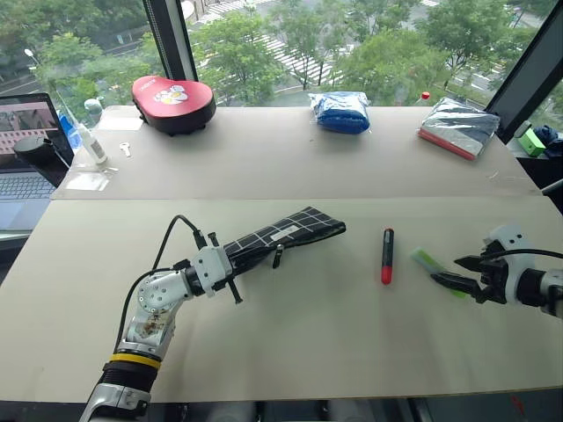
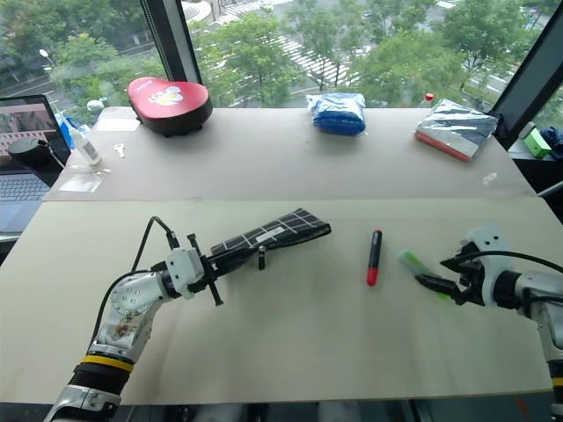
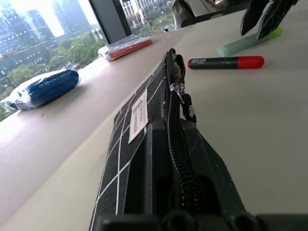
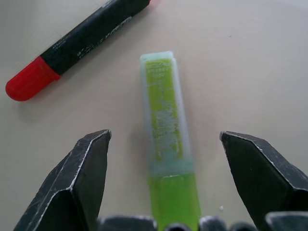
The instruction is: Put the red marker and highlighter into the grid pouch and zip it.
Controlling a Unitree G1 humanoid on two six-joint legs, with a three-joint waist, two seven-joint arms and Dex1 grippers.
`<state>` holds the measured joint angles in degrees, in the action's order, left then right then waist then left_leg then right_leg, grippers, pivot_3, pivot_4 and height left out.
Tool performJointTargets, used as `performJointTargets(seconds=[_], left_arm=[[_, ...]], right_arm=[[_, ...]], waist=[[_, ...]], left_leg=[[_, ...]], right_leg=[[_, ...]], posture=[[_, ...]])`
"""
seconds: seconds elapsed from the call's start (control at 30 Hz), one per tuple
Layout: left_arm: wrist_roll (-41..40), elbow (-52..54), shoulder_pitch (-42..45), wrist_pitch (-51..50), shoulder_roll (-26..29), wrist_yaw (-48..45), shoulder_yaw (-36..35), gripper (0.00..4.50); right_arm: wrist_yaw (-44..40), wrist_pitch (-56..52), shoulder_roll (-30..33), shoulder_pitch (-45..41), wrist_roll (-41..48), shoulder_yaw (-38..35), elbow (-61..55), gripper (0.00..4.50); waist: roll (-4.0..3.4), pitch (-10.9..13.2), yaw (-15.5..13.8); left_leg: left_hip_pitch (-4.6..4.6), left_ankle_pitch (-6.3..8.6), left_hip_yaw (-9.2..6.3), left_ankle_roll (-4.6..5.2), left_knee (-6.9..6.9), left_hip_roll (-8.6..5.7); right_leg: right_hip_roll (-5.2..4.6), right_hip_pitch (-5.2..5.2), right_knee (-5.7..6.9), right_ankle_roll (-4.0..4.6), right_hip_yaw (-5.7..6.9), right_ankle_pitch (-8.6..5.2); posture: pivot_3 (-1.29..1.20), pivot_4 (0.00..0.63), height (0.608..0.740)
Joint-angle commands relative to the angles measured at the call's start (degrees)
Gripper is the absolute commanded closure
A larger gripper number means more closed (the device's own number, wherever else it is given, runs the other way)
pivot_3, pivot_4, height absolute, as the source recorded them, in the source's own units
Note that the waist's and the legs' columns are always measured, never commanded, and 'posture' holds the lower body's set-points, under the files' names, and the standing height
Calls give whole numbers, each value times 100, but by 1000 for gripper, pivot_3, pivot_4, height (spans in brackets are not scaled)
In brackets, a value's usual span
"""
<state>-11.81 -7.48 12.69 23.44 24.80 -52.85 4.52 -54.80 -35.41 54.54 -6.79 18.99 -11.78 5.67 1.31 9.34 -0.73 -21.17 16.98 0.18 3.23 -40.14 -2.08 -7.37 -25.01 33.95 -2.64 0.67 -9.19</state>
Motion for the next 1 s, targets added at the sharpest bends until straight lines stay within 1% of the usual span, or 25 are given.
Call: performJointTargets(seconds=[0.03,0.23,0.37,0.4,0.43,0.47,0.57,0.63,0.67,0.7,0.87,0.93,1.0], left_arm=[[-199,264,15,-3,35,35,-118,4500],[-375,290,48,-10,39,-66,-117,4500],[-404,243,47,5,50,-106,-128,4500],[-405,226,46,17,55,-112,-130,4500],[-407,211,46,25,60,-120,-133,4500],[-406,200,46,29,64,-123,-136,4500],[-397,181,50,43,70,-134,-144,4500],[-388,170,56,52,64,-136,-143,4500],[-382,164,59,58,59,-136,-144,4500],[-375,160,62,63,53,-135,-145,4500],[-334,153,44,105,22,-126,-115,4500],[-325,150,31,121,21,-132,-107,4500],[-297,118,30,155,32,-158,-89,4500]], right_arm=[[73,271,6,-206,-173,31,224,465],[90,486,-55,-368,-356,190,562,465],[-32,459,-86,-372,-316,266,583,465],[-55,441,-102,-368,-294,268,576,847],[-135,422,-116,-347,-248,285,538,964],[-212,410,-128,-322,-202,296,495,1201],[-359,340,-154,-288,-75,280,385,2232],[-415,321,-164,-287,-28,264,351,2840],[-438,308,-172,-289,-14,257,337,3280],[-458,300,-175,-293,-15,259,329,3454],[-532,288,-243,-364,-27,267,331,3476],[-440,319,-279,-442,-116,285,392,3476],[-147,524,-389,-741,-252,215,540,3476]], waist=[[0,0,4],[0,0,7],[0,0,7],[0,0,9],[0,0,9],[0,0,9],[0,0,12],[0,0,16],[0,0,15],[0,0,14],[0,0,16],[0,0,24],[1,-1,46]], left_leg=[[0,0,0,0,0,0],[1,0,0,0,0,0],[1,0,0,0,-2,0],[2,0,0,0,-2,1],[3,0,0,0,-2,1],[3,0,0,0,-2,1],[4,0,-1,0,-1,2],[4,0,-1,0,-1,2],[4,0,-1,0,-1,2],[4,0,-1,0,-1,2],[4,0,-2,0,-2,2],[4,0,-2,0,-2,3],[5,0,-1,0,-2,3]], right_leg=[[0,0,0,0,0,0],[0,0,1,0,1,0],[0,2,1,0,1,0],[0,3,1,0,1,0],[0,4,1,0,1,0],[0,4,1,0,2,0],[1,4,1,0,3,0],[2,4,1,0,3,0],[2,4,1,0,3,0],[2,4,1,0,3,0],[2,4,1,0,4,0],[2,4,1,0,4,0],[2,5,1,0,3,0]], posture=[[0,150,740],[0,150,740],[0,150,740],[0,150,740],[0,150,740],[0,150,740],[0,150,740],[0,150,740],[0,150,740],[0,150,740],[0,150,740],[0,150,740],[0,150,740]])
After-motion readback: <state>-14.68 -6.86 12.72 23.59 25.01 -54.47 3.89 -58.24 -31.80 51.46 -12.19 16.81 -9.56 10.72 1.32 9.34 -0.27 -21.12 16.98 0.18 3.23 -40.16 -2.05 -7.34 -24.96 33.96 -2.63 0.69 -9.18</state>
